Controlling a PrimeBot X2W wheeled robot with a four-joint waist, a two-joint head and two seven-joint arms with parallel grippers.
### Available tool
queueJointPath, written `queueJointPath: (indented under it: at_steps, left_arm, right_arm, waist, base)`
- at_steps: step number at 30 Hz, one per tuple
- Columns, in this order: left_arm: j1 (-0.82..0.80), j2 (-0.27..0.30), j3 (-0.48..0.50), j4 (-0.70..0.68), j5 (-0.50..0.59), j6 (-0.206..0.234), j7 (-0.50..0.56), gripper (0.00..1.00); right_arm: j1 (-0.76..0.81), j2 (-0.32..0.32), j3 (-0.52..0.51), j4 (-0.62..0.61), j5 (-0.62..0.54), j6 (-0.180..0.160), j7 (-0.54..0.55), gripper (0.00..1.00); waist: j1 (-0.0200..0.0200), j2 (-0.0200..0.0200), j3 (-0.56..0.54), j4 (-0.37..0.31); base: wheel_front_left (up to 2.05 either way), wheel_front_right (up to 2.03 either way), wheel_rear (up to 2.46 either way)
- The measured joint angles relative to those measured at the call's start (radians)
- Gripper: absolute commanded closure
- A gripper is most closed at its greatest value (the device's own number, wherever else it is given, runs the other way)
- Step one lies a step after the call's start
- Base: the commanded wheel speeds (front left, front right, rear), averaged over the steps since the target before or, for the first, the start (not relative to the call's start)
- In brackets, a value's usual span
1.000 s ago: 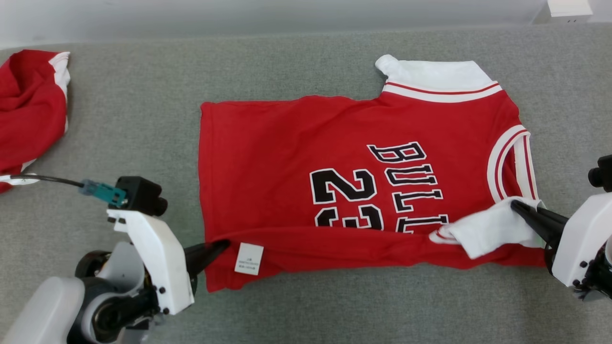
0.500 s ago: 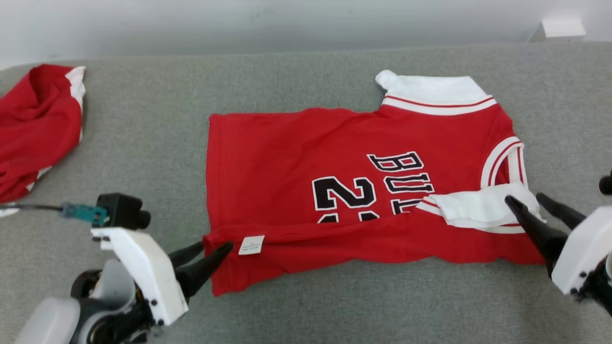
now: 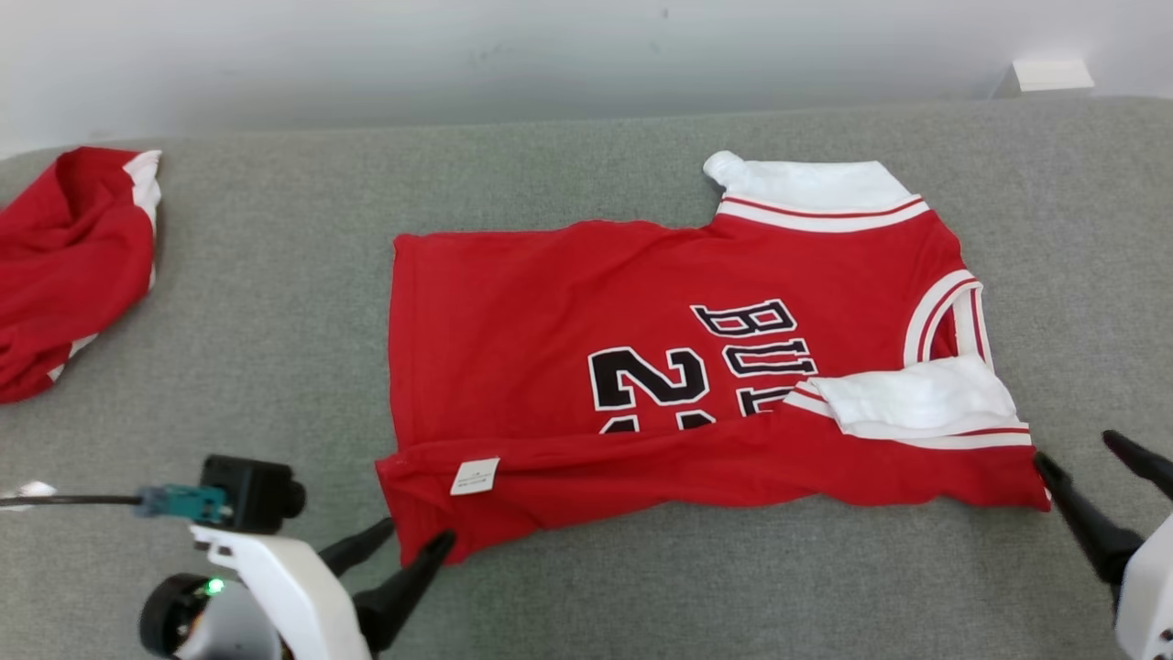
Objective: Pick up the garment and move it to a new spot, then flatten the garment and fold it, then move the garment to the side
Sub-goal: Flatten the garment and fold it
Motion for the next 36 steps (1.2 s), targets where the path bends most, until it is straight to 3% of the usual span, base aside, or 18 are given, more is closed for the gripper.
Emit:
queueJointPath:
  at_steps: [6,14,29,30,31,32,33,34,35,36]
  left_arm:
    - [-0.022,-0.035,-0.065,0.045,0.108,-0.002,-0.071,0.00]
    - [-0.056,-0.058,-0.116,0.085,0.163,-0.013,-0.097,0.00]
    - [-0.095,-0.076,-0.153,0.156,0.196,-0.018,-0.125,0.00]
    - [-0.095,-0.075,-0.152,0.160,0.196,-0.017,-0.126,0.20]
    - [-0.095,-0.075,-0.149,0.165,0.196,-0.016,-0.127,0.59]
    - [-0.095,-0.074,-0.146,0.169,0.194,-0.017,-0.128,0.91]
    - [-0.095,-0.073,-0.144,0.174,0.188,-0.022,-0.128,1.00]
    - [-0.095,-0.074,-0.140,0.181,0.180,-0.023,-0.128,1.00]
    - [-0.095,-0.072,-0.137,0.185,0.173,-0.024,-0.128,1.00]
    - [-0.095,-0.072,-0.134,0.189,0.166,-0.027,-0.127,1.00]
  right_arm:
    - [-0.002,-0.022,0.107,0.053,-0.073,0.000,-0.095,0.00]
    - [-0.052,-0.023,0.125,0.189,-0.116,0.000,-0.152,0.00]
    - [-0.110,0.021,0.199,0.264,-0.042,0.000,-0.172,0.00]
    - [-0.111,0.020,0.206,0.265,-0.038,0.000,-0.170,0.00]
    - [-0.113,0.016,0.215,0.267,-0.033,0.000,-0.167,0.00]
    - [-0.116,0.012,0.225,0.268,-0.027,0.000,-0.163,0.00]
    - [-0.118,0.006,0.239,0.270,-0.016,-0.002,-0.159,0.53]
    - [-0.121,0.002,0.248,0.274,0.006,-0.002,-0.159,0.53]
    - [-0.122,0.001,0.259,0.278,0.024,-0.002,-0.156,1.00]
    - [-0.123,-0.006,0.272,0.281,0.036,-0.001,-0.152,1.00]
  waist:
    - [0.0000,0.0000,0.031,-0.001]
    - [0.0000,0.0000,0.068,0.002]
    - [0.0000,0.0000,0.082,0.014]
    - [0.0000,0.0000,0.081,0.014]
    - [0.0000,0.0000,0.081,0.014]
    - [0.0000,0.0000,0.080,0.014]
    - [0.0000,0.0000,0.078,0.014]
    - [0.0000,0.0000,0.075,0.014]
    - [0.0000,0.0000,0.072,0.014]
    - [0.0000,0.0000,0.068,0.015]
  base:
    - [0.00,0.00,0.00]
    - [0.00,0.00,0.00]
    - [0.00,0.00,0.00]
    - [0.00,0.00,0.00]
    - [0.00,0.00,0.00]
    - [0.00,0.00,0.00]
    - [0.00,0.00,0.00]
    - [0.00,0.00,0.00]
    - [0.00,0.00,0.00]
    - [0.00,0.00,0.00]
